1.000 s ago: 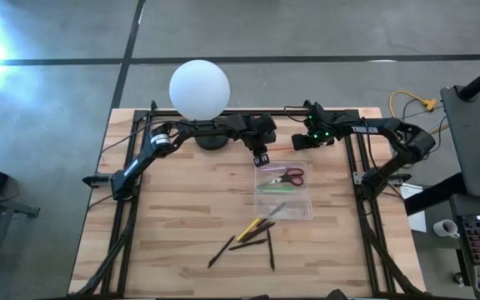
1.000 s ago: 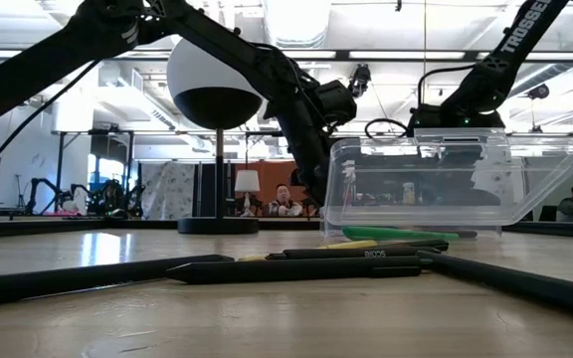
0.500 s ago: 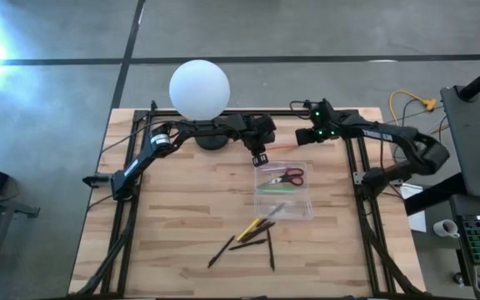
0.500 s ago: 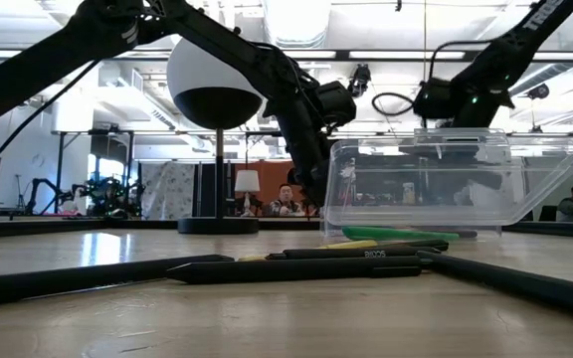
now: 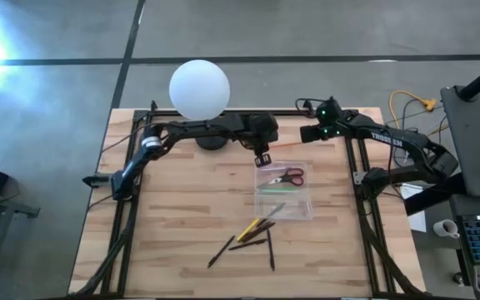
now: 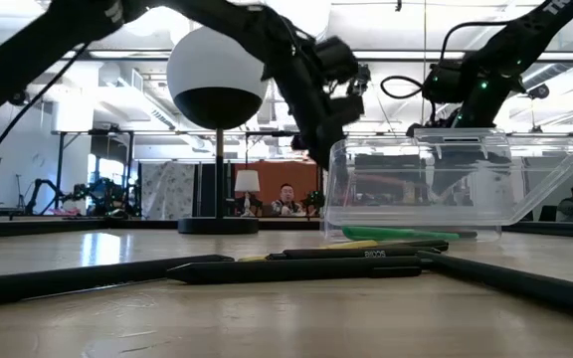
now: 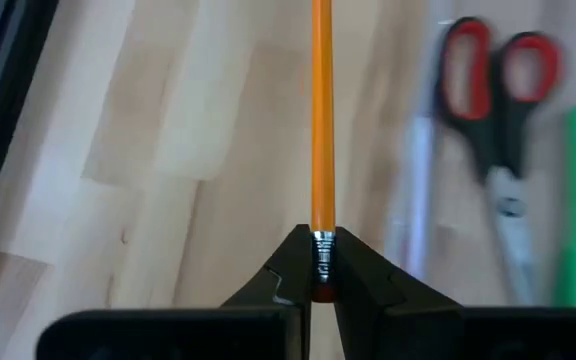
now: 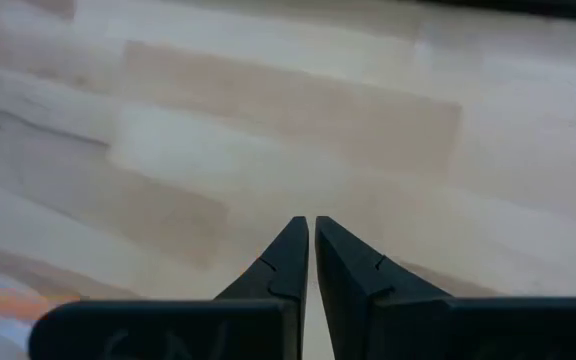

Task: Pick & place school supplies into a supply box
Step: Put the orange pencil into the supply box

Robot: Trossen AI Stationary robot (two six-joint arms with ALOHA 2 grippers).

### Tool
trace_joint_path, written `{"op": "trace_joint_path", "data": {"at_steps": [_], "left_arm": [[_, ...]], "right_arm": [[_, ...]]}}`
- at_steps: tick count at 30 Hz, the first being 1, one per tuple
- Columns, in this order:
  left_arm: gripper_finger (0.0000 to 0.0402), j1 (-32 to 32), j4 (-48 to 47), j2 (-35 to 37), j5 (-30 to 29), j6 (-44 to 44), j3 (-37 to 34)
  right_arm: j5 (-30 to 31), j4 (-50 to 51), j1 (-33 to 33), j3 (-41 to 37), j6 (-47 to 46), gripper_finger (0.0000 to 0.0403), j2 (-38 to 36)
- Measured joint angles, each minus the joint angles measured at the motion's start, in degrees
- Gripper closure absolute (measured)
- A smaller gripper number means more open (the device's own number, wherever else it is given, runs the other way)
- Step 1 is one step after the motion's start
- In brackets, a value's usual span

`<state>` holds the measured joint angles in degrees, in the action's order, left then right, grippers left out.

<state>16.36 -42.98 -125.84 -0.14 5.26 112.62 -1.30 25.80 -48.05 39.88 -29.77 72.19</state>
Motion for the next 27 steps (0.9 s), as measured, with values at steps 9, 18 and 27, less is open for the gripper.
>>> {"op": "trace_joint_path", "data": {"at_steps": [9,18,27], "left_arm": [[0.0394,-5.82,-5.07,1.2,4.52,-0.07,-0.93],[0.0389,-7.82,-3.9,0.59,0.49,-8.84,-5.72],[0.0391,-7.71,-3.96,0.48,-0.78,-17.85,-7.35]], "right_arm": [[1.27,2.23,0.0,0.02,1.49,0.0385,-0.67],[1.49,3.94,0.0,0.04,4.86,0.0385,-1.47],[1.52,7.59,0.02,0.04,6.92,0.0385,-1.49]]}}
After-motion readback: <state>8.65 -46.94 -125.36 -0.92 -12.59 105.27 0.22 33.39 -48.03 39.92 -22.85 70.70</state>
